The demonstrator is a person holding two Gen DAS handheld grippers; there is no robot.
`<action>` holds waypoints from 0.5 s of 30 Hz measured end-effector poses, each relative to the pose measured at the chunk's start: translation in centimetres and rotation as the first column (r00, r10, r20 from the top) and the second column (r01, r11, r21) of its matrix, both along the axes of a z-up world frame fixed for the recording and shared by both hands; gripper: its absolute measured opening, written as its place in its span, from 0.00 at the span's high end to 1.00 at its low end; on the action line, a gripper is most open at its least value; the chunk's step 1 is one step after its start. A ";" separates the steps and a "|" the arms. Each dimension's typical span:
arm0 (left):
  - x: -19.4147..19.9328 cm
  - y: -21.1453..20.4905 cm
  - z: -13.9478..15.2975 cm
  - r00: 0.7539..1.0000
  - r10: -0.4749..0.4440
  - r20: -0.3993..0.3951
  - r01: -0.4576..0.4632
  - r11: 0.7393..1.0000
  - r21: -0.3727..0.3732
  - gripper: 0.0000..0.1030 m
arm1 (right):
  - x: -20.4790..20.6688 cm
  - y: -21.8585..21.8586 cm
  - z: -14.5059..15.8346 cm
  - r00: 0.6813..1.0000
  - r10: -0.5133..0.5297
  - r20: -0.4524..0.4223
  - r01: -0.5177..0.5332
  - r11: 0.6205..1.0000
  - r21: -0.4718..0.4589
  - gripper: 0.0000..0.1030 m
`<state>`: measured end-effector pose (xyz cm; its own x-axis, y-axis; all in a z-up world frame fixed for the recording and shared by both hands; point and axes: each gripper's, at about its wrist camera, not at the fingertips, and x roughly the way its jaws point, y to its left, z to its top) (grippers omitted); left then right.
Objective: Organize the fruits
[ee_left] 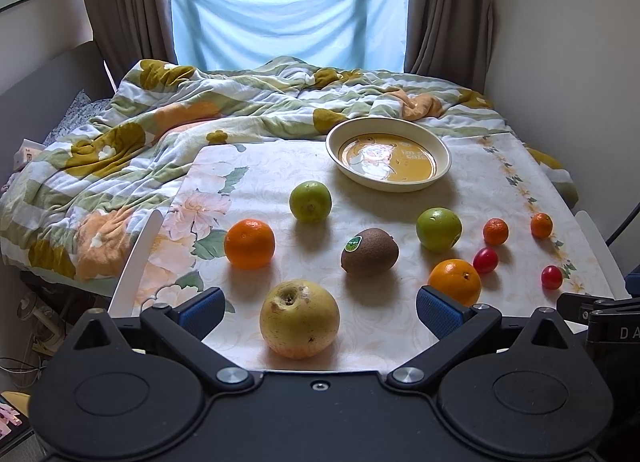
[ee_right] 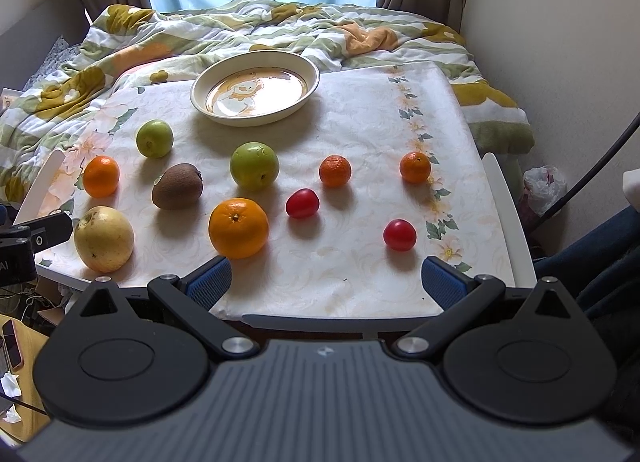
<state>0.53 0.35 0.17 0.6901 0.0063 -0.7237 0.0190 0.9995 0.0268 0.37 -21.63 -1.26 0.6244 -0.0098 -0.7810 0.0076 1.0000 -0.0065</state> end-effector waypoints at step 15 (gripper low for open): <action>-1.1 0.1 1.2 1.000 0.004 0.026 -0.004 1.000 0.022 0.00 | -0.5 1.1 0.9 1.000 0.010 0.009 -0.011 1.000 0.007 0.00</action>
<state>-0.54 0.44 1.40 0.7089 0.0248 -0.7049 0.0140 0.9987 0.0492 -0.15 -20.57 -0.38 0.6315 0.0023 -0.7754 -0.0029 1.0000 0.0006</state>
